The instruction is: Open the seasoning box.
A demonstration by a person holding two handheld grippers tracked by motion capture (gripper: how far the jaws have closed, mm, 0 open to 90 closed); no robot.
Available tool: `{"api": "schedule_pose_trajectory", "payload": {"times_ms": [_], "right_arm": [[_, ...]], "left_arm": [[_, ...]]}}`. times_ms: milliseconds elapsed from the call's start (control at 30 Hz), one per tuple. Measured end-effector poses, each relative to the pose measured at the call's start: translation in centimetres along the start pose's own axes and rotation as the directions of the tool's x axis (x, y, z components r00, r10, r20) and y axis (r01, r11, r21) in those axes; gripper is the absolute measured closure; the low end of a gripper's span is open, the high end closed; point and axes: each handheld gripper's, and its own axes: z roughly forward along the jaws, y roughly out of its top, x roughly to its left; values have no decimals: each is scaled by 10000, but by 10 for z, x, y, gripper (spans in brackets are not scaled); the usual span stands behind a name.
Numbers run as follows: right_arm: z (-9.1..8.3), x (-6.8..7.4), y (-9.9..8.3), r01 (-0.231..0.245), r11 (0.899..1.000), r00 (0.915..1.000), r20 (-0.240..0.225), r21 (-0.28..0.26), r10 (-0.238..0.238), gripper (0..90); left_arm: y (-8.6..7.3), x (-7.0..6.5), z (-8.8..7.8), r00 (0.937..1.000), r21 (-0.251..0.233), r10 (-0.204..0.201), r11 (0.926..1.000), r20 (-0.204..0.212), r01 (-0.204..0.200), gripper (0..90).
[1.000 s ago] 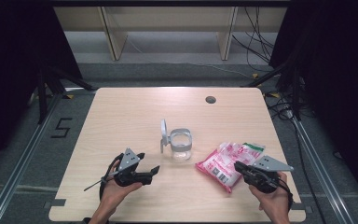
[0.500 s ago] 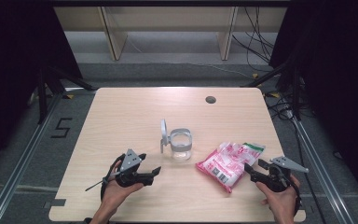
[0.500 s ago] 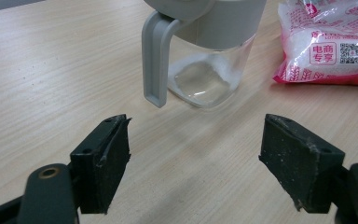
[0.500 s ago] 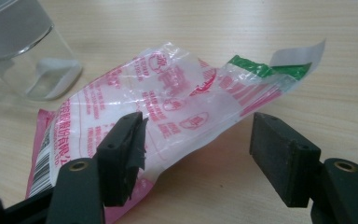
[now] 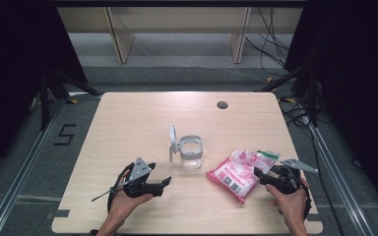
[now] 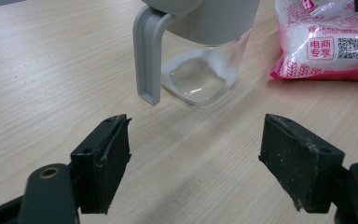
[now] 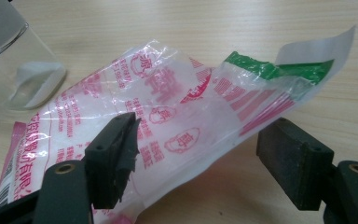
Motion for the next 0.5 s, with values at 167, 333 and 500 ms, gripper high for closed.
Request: {"api": "schedule_pose_trajectory", "payload": {"times_ms": [167, 333, 500], "right_arm": [[9, -2, 0, -27, 10000, 10000, -70, 66, 28, 301], [17, 0, 4, 65, 9988, 9999, -110, 487, -60, 320], [25, 0, 4, -350, 9974, 9991, -233, 627, 365, 362]], "left_arm": [[-1, 0, 2, 10000, -4, 29, 10000, 59, -29, 234], [-1, -2, 2, 10000, 66, 80, 9999, 60, -80, 234], [-1, -2, 4, 9999, 35, -16, 10000, 134, 15, 235]]}}
